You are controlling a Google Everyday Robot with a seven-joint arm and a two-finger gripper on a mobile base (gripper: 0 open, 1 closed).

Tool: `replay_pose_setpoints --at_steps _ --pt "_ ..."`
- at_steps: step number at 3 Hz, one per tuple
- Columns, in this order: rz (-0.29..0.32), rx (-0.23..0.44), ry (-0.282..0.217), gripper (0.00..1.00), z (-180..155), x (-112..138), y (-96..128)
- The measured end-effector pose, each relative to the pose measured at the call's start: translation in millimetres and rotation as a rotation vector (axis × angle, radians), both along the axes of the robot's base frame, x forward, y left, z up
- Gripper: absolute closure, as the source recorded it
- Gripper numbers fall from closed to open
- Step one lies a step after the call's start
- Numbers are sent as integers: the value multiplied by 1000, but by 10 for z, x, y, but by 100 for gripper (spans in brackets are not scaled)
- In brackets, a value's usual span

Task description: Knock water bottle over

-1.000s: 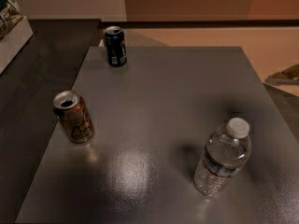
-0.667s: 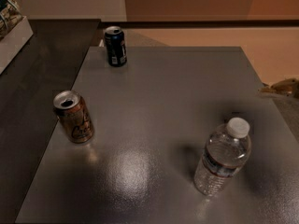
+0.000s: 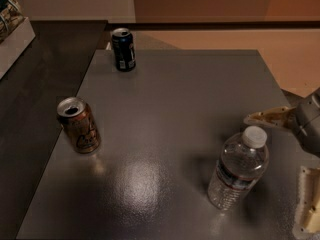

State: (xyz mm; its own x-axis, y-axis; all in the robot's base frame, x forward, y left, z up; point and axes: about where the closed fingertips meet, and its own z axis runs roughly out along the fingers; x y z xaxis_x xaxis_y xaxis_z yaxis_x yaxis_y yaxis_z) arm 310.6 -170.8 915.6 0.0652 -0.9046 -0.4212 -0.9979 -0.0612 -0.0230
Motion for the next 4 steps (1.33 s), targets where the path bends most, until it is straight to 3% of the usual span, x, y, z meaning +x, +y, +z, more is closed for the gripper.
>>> replay_pose_setpoints --at_steps 3,4 --pt "-11 235 55 0 78 -61 378" --pt "7 304 66 12 114 -42 465"
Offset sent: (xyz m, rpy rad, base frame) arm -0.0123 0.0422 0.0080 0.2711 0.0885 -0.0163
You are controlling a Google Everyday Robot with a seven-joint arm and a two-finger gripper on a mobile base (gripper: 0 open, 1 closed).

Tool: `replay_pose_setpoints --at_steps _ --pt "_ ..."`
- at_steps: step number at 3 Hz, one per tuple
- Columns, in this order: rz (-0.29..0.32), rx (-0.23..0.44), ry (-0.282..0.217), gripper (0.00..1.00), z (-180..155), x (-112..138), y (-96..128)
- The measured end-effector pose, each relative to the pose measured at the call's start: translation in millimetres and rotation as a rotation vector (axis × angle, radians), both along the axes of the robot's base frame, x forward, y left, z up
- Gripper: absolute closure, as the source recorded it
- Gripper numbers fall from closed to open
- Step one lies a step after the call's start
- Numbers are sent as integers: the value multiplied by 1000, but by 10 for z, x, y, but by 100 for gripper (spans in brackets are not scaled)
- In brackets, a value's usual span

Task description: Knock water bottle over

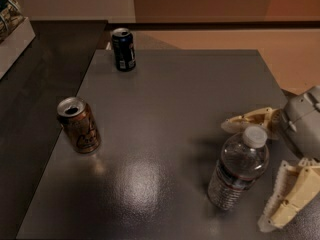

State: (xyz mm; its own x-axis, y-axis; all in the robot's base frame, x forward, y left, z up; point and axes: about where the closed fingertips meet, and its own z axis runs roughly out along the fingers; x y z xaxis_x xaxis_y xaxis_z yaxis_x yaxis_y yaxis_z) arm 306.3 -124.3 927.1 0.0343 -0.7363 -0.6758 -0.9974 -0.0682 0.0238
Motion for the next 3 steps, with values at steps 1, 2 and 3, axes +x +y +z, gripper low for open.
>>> replay_pose_setpoints --at_steps 1,2,3 --pt "26 48 0 30 7 35 99" --pt "34 76 -6 53 23 78 130" --pt "41 90 -36 77 146 98 173"
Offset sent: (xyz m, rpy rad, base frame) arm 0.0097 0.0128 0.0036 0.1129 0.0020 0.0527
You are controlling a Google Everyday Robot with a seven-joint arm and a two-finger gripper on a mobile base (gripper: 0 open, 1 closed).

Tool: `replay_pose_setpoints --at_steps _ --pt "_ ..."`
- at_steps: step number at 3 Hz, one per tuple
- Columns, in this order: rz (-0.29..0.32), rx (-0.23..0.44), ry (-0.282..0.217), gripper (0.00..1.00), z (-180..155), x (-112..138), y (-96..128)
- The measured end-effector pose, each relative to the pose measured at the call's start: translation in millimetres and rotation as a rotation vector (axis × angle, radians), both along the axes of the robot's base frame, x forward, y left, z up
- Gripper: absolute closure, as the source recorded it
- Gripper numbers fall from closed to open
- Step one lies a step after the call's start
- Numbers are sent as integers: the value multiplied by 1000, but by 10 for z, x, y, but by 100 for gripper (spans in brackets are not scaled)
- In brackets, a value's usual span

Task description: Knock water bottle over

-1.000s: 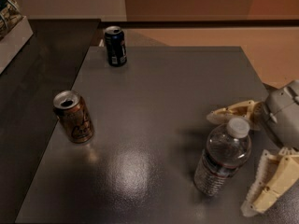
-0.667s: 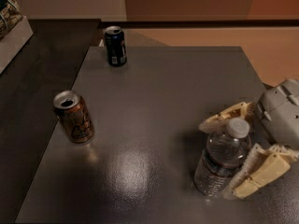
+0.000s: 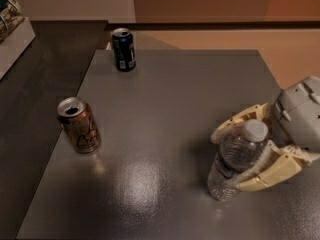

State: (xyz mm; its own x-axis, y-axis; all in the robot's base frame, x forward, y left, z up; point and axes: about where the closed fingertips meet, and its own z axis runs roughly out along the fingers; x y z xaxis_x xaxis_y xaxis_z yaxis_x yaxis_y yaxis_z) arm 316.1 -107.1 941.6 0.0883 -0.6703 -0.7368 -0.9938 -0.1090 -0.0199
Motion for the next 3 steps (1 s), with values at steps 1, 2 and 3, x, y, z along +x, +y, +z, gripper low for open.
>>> replay_pose_setpoints --at_steps 1,2,3 --pt "-7 -57 -73 98 218 60 81" --pt "-37 -176 -162 100 419 288 178" --pt "-19 -319 -283 100 539 530 272"
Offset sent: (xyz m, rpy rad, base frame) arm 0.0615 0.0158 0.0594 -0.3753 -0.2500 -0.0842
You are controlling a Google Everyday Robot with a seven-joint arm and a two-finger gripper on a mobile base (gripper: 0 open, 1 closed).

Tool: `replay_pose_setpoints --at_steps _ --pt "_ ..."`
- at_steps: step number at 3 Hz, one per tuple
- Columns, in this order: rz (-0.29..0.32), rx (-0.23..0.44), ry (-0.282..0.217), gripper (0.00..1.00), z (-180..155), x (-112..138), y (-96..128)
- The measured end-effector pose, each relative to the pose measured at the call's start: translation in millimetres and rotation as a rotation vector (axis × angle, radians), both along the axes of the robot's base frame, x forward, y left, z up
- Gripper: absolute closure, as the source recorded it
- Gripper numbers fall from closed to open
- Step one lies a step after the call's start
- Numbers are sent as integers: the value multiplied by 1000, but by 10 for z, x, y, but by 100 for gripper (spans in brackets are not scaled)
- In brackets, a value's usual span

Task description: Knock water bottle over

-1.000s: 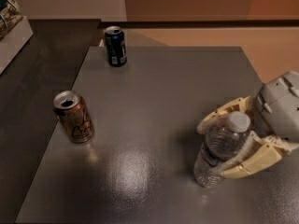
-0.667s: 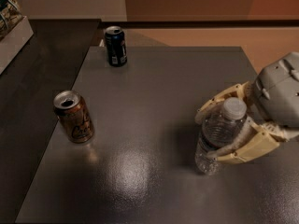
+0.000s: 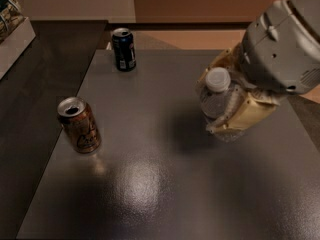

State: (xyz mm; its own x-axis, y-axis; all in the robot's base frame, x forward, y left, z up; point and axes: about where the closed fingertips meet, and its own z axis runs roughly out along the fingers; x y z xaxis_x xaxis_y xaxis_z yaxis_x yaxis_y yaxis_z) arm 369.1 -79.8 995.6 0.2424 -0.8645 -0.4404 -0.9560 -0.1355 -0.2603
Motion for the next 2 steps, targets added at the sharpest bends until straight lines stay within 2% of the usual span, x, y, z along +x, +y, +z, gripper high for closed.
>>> replay_pose_setpoints --at_steps 1,2 --pt "65 -150 -110 100 -15 263 53" --pt "128 -277 -182 100 -105 557 -23"
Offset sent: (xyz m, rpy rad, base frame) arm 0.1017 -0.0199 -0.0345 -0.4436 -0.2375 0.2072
